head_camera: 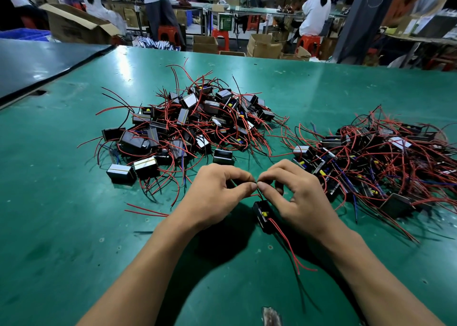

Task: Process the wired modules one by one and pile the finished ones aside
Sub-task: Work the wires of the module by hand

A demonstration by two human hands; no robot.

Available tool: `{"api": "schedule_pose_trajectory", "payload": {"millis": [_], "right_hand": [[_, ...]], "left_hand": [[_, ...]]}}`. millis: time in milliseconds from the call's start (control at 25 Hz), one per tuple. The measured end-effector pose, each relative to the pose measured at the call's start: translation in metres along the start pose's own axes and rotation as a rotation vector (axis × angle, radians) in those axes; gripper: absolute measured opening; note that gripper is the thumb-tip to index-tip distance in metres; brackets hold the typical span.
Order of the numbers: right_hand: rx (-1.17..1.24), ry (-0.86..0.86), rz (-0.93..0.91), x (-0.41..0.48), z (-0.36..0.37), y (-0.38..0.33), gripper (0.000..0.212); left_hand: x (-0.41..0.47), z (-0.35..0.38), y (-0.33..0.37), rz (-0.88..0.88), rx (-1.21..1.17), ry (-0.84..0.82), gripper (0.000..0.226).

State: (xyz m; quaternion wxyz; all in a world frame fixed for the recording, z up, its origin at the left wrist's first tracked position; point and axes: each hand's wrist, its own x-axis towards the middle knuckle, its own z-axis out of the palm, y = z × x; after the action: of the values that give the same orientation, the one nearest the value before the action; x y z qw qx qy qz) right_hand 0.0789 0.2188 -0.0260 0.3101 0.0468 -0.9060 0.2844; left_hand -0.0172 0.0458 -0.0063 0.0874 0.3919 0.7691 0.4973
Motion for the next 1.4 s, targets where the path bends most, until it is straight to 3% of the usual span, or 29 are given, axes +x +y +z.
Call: {"api": "schedule_pose_trajectory", "payload": {"millis": [240, 440, 560, 800, 1000, 1080, 1240, 1320, 1400], "right_hand": [[0.053, -0.092, 0.131, 0.005, -0.003, -0.012, 0.010], [0.364, -0.230, 0.421, 0.005, -0.006, -0.008, 0.014], [0.227, -0.170, 0.270, 0.002, -0.011, -0.006, 0.008], [0.094, -0.094, 0.016, 0.001, -0.007, 0.001, 0.016], [0.032, -0.055, -0.042, 0.002, -0.008, -0.002, 0.010], [0.075, -0.043, 0.058, 0.002, -0.006, -0.008, 0.005], [0.409, -0.147, 0.491, 0.002, 0.002, -0.013, 0.013], [0.460, -0.156, 0.532, 0.002, 0.004, -0.013, 0.011], [0.368, -0.062, 0.399, 0.001, 0.004, -0.013, 0.004]], "left_hand": [[-0.002, 0.000, 0.001, 0.073, 0.084, -0.010, 0.005], [-0.002, -0.001, 0.000, 0.073, 0.124, -0.002, 0.004], [-0.001, -0.002, -0.001, 0.022, 0.086, -0.002, 0.005], [0.000, -0.003, -0.001, -0.022, 0.057, -0.015, 0.006], [0.000, -0.002, -0.002, -0.002, 0.050, -0.047, 0.008], [0.000, -0.002, -0.002, 0.019, 0.055, -0.036, 0.006], [-0.001, -0.002, -0.002, 0.038, 0.055, -0.015, 0.005], [-0.001, -0.002, -0.002, 0.028, 0.061, -0.012, 0.005], [-0.001, -0.002, -0.003, 0.012, 0.063, -0.016, 0.005]]}}
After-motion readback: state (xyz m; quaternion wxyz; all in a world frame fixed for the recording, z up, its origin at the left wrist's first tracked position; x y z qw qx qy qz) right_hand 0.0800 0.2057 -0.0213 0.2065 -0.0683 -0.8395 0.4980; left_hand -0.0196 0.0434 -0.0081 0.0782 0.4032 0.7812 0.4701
